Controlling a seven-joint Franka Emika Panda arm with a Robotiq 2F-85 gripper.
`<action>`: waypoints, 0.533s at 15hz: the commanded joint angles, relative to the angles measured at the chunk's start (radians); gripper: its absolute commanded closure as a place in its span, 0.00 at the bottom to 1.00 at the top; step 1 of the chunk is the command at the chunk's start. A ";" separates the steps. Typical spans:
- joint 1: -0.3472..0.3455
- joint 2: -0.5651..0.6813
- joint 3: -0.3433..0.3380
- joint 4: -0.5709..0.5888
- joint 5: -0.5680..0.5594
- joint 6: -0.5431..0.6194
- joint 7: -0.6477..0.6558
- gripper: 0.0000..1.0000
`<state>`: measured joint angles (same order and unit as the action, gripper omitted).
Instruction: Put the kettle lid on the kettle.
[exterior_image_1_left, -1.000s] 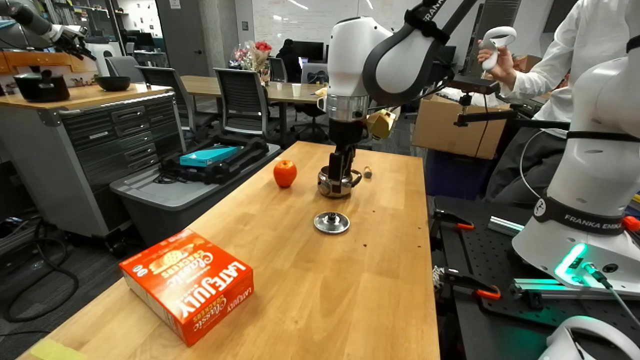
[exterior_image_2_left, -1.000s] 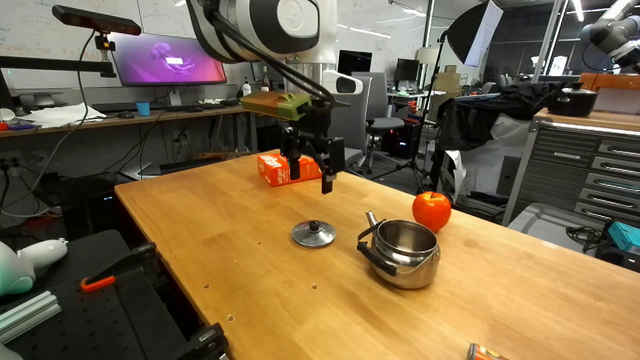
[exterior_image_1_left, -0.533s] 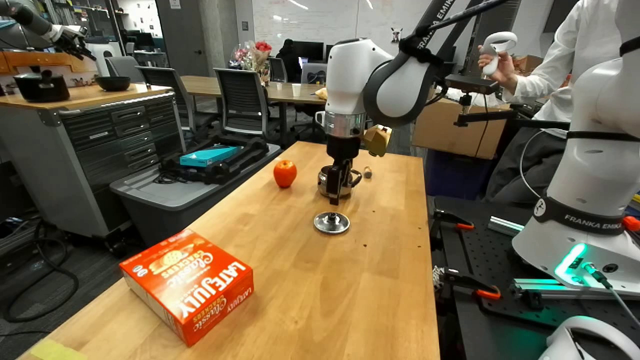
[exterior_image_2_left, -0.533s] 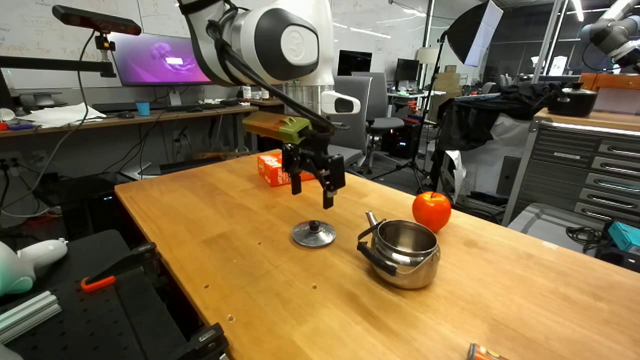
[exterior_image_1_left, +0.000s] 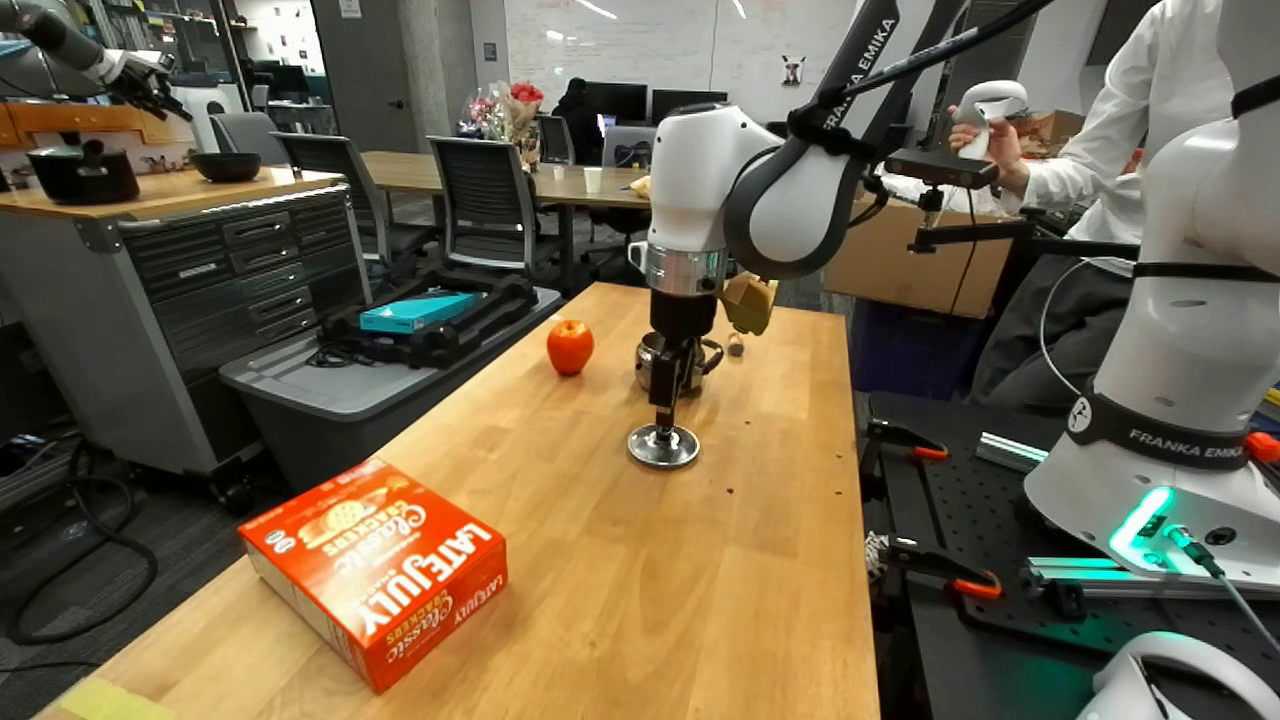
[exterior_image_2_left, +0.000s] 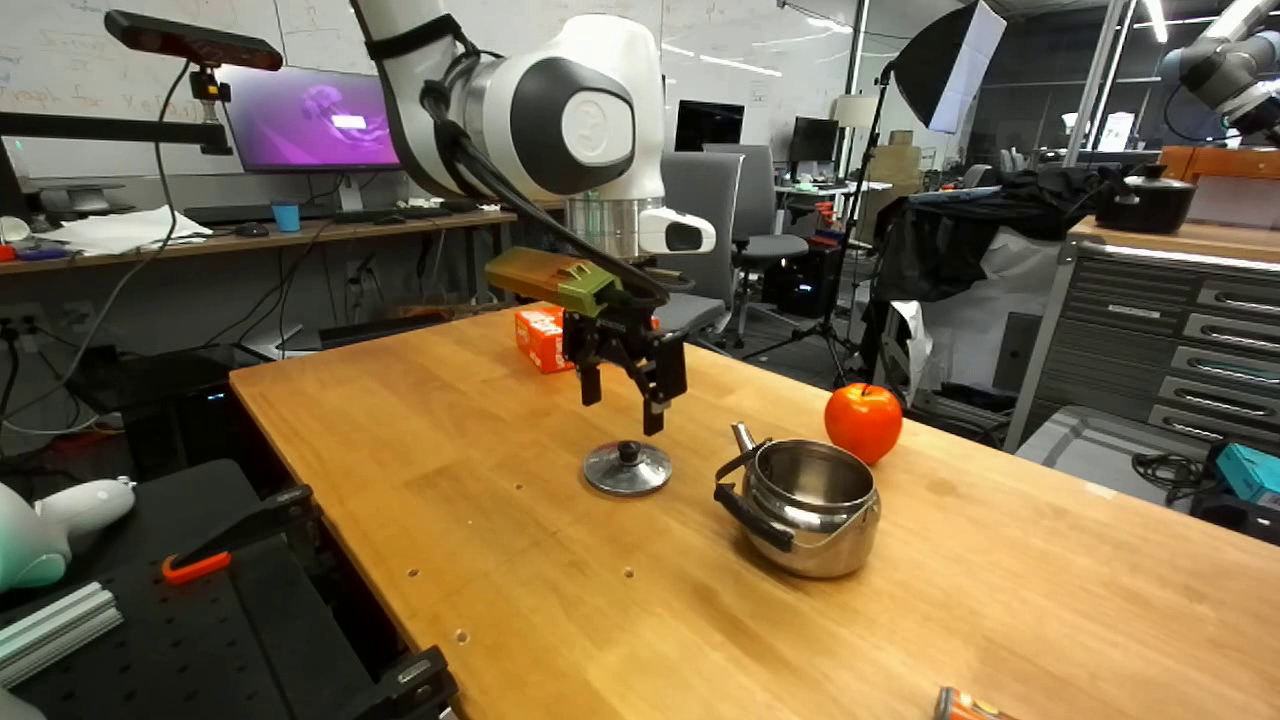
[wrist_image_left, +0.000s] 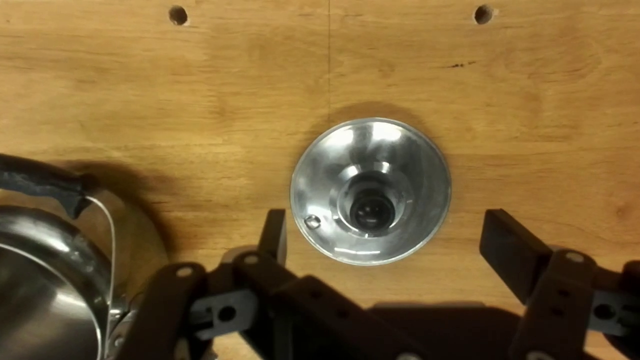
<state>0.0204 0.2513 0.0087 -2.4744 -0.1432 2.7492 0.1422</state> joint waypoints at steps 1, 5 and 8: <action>0.034 0.049 -0.039 0.037 -0.026 0.028 0.023 0.00; 0.039 0.076 -0.051 0.060 -0.023 0.022 0.019 0.00; 0.039 0.094 -0.053 0.079 -0.018 0.013 0.013 0.00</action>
<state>0.0313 0.3079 -0.0165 -2.4370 -0.1486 2.7588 0.1422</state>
